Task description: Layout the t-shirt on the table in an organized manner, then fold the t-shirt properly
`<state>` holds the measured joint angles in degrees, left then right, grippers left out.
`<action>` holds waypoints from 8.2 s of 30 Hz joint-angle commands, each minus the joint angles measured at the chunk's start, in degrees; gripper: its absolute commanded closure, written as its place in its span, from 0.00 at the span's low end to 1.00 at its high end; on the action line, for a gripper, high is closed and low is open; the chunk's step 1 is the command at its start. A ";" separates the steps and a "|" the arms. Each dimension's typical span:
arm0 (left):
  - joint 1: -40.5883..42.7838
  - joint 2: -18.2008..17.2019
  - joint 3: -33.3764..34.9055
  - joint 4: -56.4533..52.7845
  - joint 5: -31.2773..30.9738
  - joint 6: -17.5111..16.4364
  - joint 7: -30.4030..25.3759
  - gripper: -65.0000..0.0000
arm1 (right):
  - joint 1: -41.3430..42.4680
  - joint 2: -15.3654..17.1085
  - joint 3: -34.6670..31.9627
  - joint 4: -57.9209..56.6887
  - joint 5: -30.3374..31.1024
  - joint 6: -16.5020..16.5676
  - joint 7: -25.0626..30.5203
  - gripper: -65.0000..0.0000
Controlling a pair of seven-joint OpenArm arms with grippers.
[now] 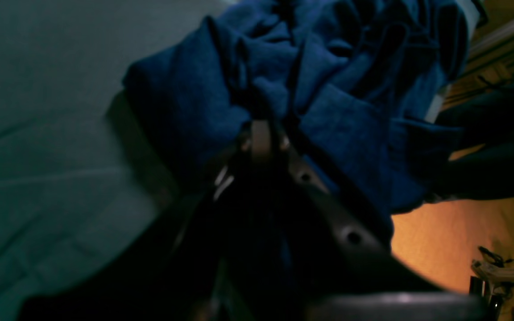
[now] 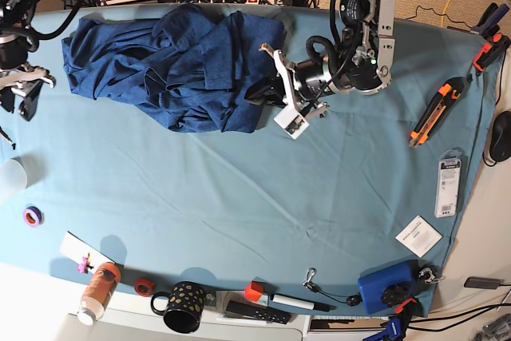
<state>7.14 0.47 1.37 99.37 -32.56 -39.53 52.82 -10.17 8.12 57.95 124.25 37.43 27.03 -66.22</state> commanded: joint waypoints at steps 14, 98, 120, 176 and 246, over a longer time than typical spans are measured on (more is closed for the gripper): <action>1.14 0.46 0.92 0.87 -1.22 -0.47 -1.25 1.00 | 0.20 2.21 0.13 0.90 4.22 0.20 0.44 0.55; 0.50 -5.14 8.31 3.56 2.95 2.56 -1.40 1.00 | 0.17 0.09 0.13 0.90 4.55 0.35 0.39 0.55; -0.07 -4.92 33.03 2.27 2.27 -0.47 -6.69 1.00 | 0.17 0.11 0.13 0.90 3.04 0.35 0.24 0.55; -5.70 -5.14 8.22 2.32 7.87 8.96 -5.99 1.00 | -5.97 -6.69 -44.76 -14.43 14.84 12.97 -6.86 1.00; -3.19 -5.51 8.20 1.70 8.59 6.49 -5.70 1.00 | 12.35 -3.21 -39.39 -10.23 -5.75 3.19 3.50 1.00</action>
<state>4.73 -5.17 9.63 100.20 -23.16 -32.82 48.36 1.34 4.51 18.57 113.03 31.88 30.46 -64.38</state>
